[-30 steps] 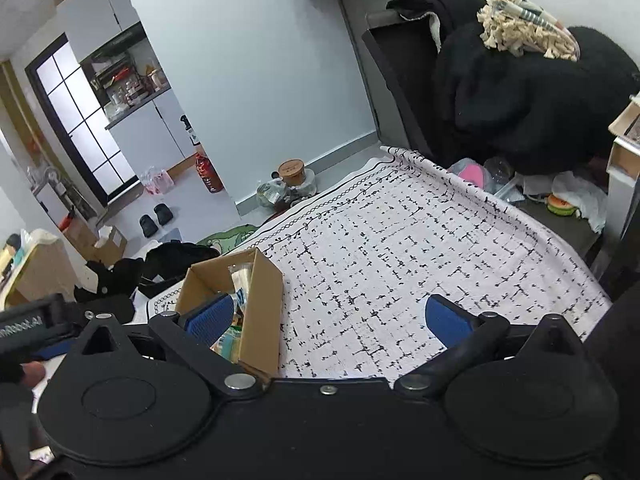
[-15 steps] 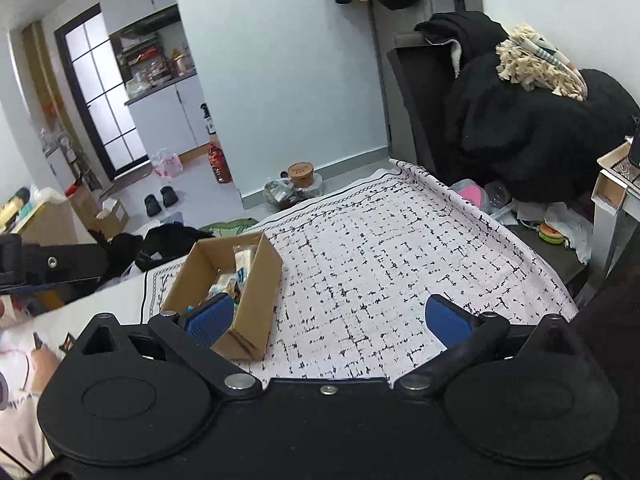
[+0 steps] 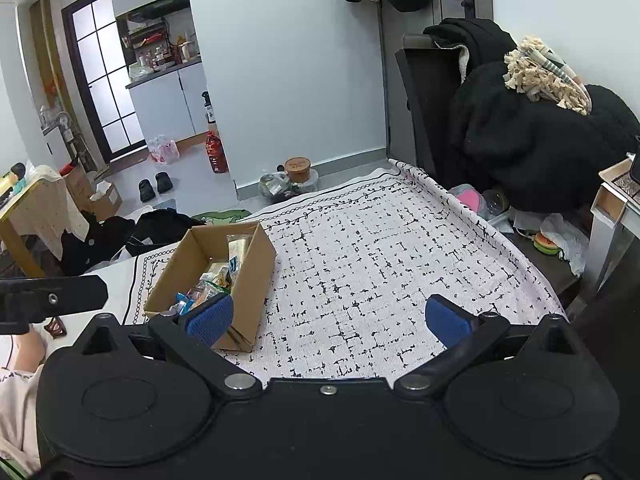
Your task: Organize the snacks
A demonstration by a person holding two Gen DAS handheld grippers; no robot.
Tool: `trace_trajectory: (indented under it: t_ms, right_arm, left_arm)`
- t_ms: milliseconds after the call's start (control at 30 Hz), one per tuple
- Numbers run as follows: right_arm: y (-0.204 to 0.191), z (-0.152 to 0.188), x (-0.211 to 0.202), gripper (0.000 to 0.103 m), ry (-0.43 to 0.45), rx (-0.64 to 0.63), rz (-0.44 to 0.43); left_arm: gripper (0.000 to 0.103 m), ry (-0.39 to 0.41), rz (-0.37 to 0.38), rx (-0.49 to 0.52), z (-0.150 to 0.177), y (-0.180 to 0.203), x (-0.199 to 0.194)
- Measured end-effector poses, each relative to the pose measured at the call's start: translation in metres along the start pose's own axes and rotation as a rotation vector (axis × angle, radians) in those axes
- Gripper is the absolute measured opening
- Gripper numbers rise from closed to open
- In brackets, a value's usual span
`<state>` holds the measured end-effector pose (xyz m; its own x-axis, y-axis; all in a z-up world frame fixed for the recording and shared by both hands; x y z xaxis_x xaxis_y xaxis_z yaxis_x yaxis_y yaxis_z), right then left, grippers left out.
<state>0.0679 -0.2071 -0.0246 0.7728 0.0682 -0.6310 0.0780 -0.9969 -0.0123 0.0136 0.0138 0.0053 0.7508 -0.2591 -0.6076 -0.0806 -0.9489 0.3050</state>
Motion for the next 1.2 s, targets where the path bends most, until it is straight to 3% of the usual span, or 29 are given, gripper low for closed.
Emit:
trace_trajectory:
  t_ms: [1200]
  right_arm:
    - [-0.006,0.004,0.007,0.103,-0.027,-0.001,0.027]
  left_arm:
    - [0.103,-0.049,-0.030,0.005,0.008,-0.008,0.017]
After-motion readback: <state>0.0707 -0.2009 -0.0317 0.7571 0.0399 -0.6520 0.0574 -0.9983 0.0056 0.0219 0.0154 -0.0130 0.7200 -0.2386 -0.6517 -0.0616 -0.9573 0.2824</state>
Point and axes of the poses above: each gripper's, at about its wrist camera, not at the fingertips, and x roughly the way its jaws point, y to its right, z to its underside, the point moved 3 cm from there along x, roughly the way its jaws point, and after that the axes turned 12 degrees about z, right-handed, at the moved point
